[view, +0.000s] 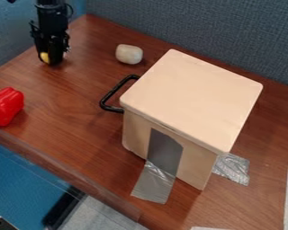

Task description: Move a yellow banana

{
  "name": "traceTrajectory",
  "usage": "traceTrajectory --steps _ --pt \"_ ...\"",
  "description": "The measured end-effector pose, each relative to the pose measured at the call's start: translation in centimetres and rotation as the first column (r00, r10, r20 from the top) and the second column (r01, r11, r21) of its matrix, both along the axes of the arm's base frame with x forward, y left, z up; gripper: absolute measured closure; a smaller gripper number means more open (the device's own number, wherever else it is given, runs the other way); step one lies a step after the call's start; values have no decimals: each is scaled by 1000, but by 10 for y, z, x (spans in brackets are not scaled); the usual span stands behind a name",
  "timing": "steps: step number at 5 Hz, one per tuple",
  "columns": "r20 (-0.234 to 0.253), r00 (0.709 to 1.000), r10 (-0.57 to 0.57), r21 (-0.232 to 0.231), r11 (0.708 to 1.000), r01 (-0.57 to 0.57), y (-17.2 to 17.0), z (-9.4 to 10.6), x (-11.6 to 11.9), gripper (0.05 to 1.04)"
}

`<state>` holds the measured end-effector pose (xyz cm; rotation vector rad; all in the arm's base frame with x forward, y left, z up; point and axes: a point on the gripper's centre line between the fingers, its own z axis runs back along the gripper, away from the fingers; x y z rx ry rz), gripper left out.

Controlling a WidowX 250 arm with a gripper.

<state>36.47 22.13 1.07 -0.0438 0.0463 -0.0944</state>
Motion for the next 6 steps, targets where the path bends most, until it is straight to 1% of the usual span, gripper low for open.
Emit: traceTrajectory --steps 1,2,3,4,5,6 --pt "47 999 -24 -11 1000 25 -29 32 -16 701" --pt "71 995 -70 -23 997 71 -70 51 -49 701" --pt "63 991 -117 -1 993 117 -107 44 -83 701" --pt "45 993 -109 38 993 107 -117 23 -113 701" --pt "46 995 -87 83 993 83 -111 10 -125 701" --pt "31 997 -70 114 991 66 -100 -3 -132 701"
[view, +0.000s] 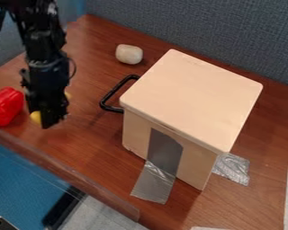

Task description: Move a yellow banana

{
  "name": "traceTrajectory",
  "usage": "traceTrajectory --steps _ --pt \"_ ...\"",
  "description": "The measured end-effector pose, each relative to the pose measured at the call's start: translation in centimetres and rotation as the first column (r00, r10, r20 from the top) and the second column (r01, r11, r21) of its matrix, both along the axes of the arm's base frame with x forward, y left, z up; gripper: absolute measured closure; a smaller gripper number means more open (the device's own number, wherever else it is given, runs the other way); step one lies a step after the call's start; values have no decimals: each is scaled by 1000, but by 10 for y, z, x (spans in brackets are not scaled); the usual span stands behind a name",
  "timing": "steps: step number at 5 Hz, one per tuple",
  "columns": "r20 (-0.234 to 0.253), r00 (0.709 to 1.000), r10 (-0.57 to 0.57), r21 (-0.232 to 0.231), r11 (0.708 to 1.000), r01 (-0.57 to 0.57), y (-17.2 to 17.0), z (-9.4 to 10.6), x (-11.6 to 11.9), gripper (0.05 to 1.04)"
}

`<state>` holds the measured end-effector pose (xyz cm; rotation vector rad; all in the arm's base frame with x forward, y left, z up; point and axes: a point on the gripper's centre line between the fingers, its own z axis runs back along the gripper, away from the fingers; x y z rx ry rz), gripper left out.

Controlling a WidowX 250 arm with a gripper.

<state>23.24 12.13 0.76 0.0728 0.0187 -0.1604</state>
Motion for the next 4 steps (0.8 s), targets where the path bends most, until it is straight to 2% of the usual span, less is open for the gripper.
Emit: traceTrajectory --steps 1,2,3,4 --pt "-34 999 3 15 1000 -3 3 -13 -7 654" --pt "-31 1000 1 -4 1000 -1 -1 -13 -6 342" --pt "12 1000 14 -17 1000 -14 -6 11 -6 91" --pt "76 997 29 -23 999 -27 -8 37 -5 81"
